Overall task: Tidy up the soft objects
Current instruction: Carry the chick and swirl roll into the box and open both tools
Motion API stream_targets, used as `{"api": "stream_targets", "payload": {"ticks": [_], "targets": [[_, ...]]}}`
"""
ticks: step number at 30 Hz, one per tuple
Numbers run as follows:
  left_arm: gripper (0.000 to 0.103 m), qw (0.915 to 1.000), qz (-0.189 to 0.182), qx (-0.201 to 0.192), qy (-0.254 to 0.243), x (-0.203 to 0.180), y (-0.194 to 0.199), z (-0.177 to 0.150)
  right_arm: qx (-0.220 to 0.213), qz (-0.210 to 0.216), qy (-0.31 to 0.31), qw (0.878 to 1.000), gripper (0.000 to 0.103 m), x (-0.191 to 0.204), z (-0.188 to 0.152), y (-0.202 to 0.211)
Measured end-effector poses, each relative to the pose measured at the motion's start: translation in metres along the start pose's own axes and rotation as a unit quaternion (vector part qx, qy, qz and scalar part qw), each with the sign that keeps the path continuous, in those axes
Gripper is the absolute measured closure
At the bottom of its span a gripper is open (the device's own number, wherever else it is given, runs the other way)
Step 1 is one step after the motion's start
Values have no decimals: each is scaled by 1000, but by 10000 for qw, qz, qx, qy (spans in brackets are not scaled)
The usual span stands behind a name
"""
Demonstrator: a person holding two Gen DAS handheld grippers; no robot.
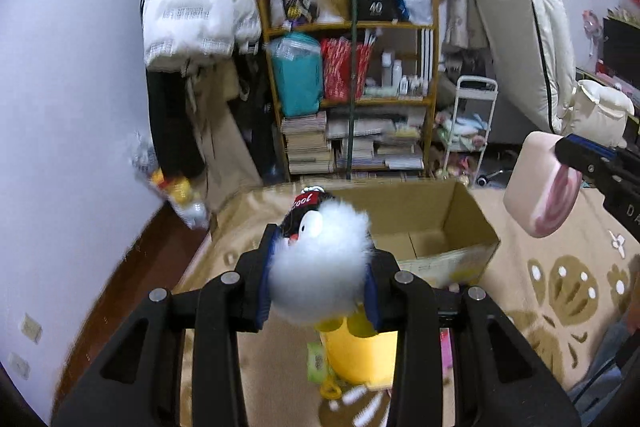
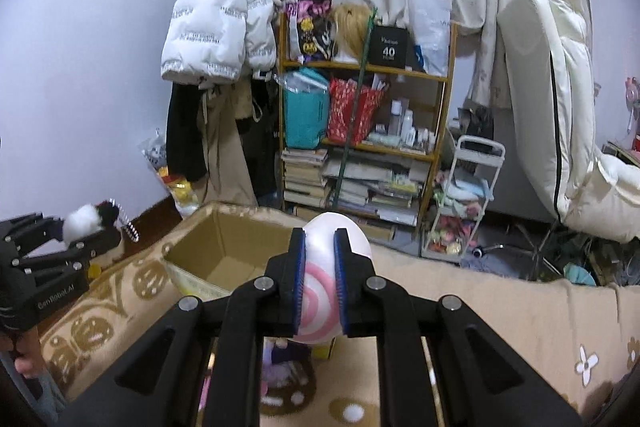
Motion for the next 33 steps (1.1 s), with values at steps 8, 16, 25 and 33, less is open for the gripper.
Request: {"api": "stream_targets", "payload": {"ticks": [8,16,25,33], "targets": [[67,9982,124,-460,-368,0,-5,42,-220,217,-333,9990,88,-11,31,-20],[67,9981,37,-277,-546,-9,-50,48,-272,562,-548,9965,88,-15,21,-47],[66,9978,-134,207,-616,-16,-109,38,82,618,-504,9968,88,-10,6,-92],[65,9965,-310,527,-572,-21,-136,23,415,603,-452,9963,88,-8,-7,-121]]}}
Point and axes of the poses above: each gripper's, at about its wrist camera, not at the fingertips, and y roughly against the way its jaws point, x to its left, z to its top, the point moved 5 cm from there along -y, roughly the way its jaws point, and after that the axes turned 12 degrees about x, right-handed, at the moved point
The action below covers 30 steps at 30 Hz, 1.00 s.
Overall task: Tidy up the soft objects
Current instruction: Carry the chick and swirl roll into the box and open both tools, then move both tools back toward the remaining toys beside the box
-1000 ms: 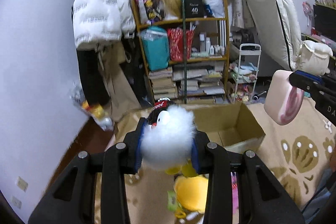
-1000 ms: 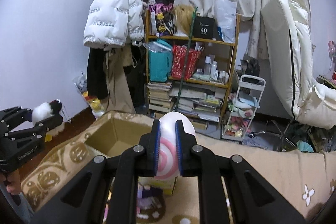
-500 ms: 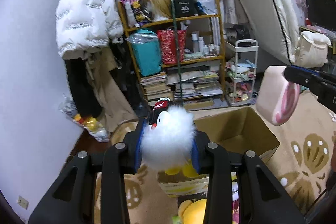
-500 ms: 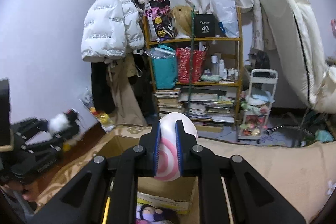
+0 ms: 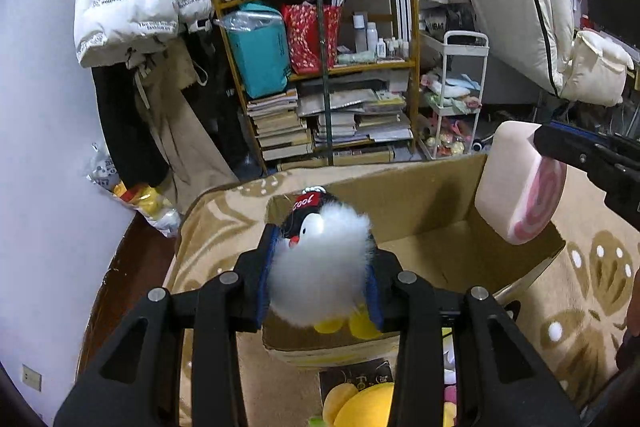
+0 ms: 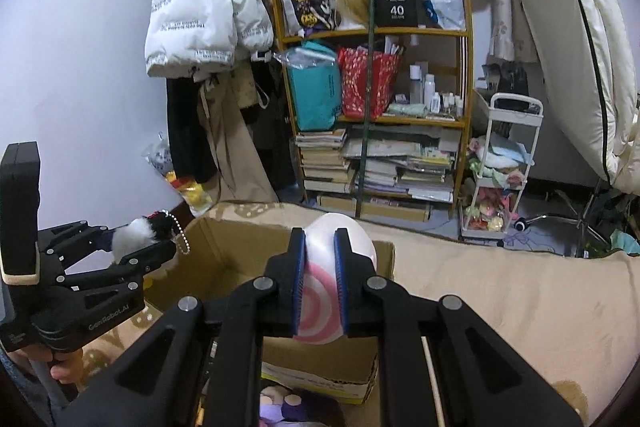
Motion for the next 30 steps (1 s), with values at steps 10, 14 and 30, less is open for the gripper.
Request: {"api": "stream_targets", "payload": {"ticks": [10,14,30], "targets": [[49,9990,-128,357,231,0,-16,-11,394,-46,154,9991,84,5,-11,-18],[29,9988,-57,360,328,3,-10,-14,395,28,5,9992,82,2,-11,-17],[8,9970,360,290,627,26,34,-31,258,277,-161,9992,9,6,-26,25]]}}
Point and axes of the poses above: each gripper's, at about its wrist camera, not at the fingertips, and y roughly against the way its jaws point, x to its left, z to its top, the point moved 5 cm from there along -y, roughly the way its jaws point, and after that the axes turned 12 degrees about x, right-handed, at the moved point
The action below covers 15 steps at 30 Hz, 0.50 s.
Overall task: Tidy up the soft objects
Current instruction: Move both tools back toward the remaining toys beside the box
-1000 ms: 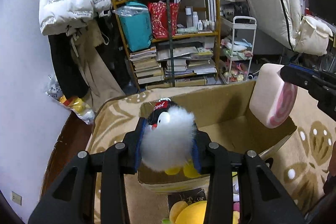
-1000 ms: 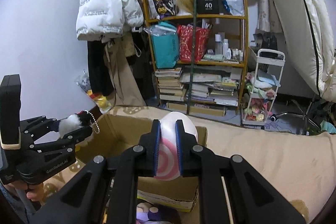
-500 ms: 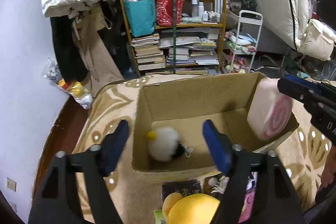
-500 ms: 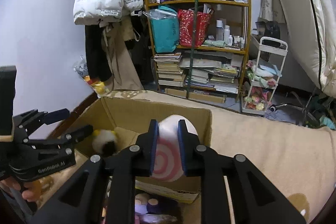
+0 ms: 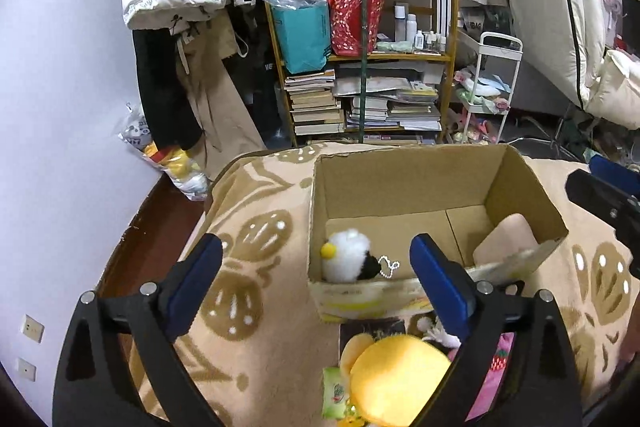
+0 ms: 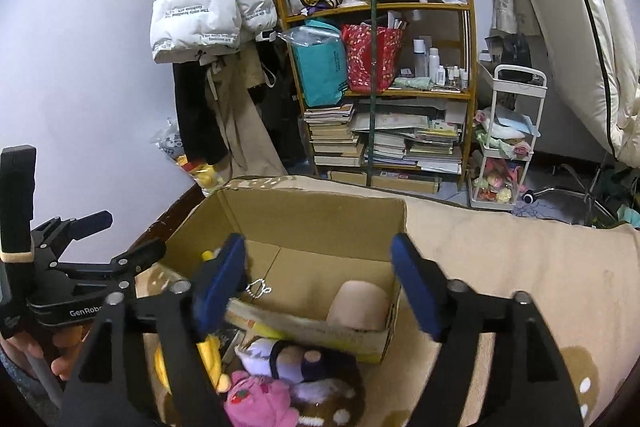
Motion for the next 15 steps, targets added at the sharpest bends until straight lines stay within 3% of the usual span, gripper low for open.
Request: {"api": "stream_targets", "payload": {"ticks": [2,9,15], "targets": [[7,10000,6,12,26,3,8,-4,-64,5,27,10000,0,2,-3,7],[6,9999,-53,24,162,9,32,-23,28,46,52,10000,0,9,-16,25],[6,9998,177,35,37,8,54,-43,143,74,40,9999,0,15,-30,34]]}}
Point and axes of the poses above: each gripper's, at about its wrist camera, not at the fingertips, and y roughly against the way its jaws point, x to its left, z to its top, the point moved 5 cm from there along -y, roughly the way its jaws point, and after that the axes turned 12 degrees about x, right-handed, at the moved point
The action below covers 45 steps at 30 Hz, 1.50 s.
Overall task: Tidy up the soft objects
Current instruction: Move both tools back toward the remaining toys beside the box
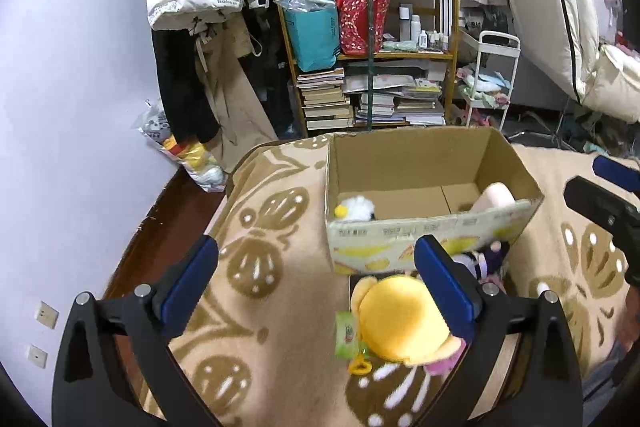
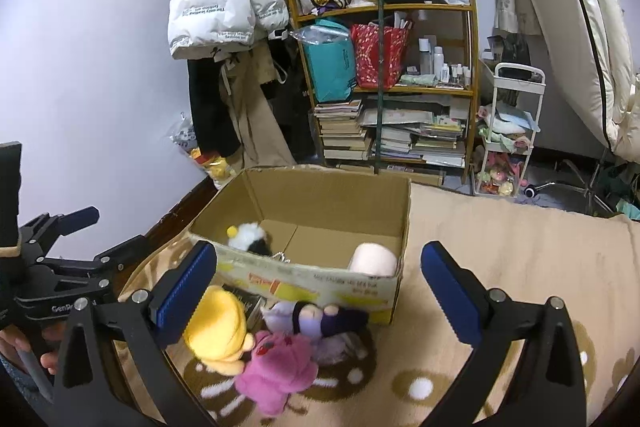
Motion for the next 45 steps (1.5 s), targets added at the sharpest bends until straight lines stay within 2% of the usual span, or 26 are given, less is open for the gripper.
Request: {"api": "stream_targets", "payload": {"ticks": [5,14,28,31,38,45], "targets": [[6,9999,-92,113,-29,-2,10,-15,131,190,-62,9997,0,5,-11,1],[6,9992,-114,319,-215,-15,2,-30,438,240,-240,9985,0,6,-34,-11],[6,9970,-328,459,-536,-38,-22,-37,767,404,-629,9943,0,-2,-40,-36],[6,9974,-302,444,-483,-39,-26,-35,863,356,-683,9933,0,-4,-41,-42],[6,9953,-551,669,-442,-41,-42,-36,1005,387,-698,9917,0,-5,-44,-54],[6,9943,-660,683,-494,-44,-49,-34,1112,476,-807,9894,0,-7,-42,-65]]}}
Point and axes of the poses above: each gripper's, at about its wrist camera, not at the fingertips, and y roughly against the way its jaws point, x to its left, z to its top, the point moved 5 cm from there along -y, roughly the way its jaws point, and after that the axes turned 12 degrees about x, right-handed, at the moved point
